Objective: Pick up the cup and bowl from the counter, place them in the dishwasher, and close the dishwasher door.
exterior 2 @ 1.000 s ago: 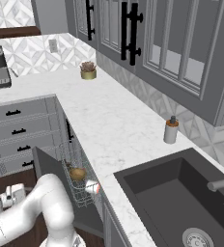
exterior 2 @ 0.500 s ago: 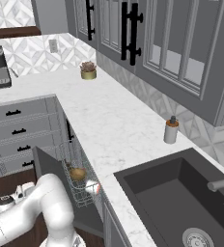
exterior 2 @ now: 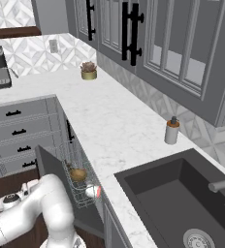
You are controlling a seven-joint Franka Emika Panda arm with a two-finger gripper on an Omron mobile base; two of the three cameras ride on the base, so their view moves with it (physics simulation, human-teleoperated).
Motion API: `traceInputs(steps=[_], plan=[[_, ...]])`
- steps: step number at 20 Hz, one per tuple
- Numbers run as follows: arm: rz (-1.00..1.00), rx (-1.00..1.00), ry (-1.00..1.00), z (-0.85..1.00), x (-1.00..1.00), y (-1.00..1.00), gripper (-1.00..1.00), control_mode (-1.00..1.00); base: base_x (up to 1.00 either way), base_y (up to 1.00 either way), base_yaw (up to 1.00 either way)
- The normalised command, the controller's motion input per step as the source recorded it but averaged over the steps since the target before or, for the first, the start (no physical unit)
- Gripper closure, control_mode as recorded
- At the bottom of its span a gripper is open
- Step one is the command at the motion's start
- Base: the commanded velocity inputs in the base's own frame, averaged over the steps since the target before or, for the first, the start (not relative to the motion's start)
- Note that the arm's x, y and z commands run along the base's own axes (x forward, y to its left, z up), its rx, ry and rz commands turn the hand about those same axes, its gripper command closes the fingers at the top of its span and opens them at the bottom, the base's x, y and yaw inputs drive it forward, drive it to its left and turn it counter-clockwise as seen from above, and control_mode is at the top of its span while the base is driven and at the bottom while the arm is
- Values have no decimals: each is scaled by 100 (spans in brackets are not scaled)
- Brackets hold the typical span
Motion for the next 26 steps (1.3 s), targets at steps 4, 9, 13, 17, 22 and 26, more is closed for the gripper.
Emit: traceInputs(steps=[4, 9, 13, 17, 22, 26], plan=[[-23, -33, -21, 0, 90, -76, -100, -100, 0, 0, 0], [-25, -35, -21, 0, 81, -85, -100, -100, 0, 0, 0], [-23, -30, -19, -11, 77, -90, -100, -100, 0, 0, 0], [-17, -21, -14, -28, 77, -91, -100, -100, 0, 0, 0], [-10, -10, -7, -39, 70, -89, -100, -100, 0, 0, 0], [-6, -8, -7, -41, 56, -84, -100, -100, 0, 0, 0]])
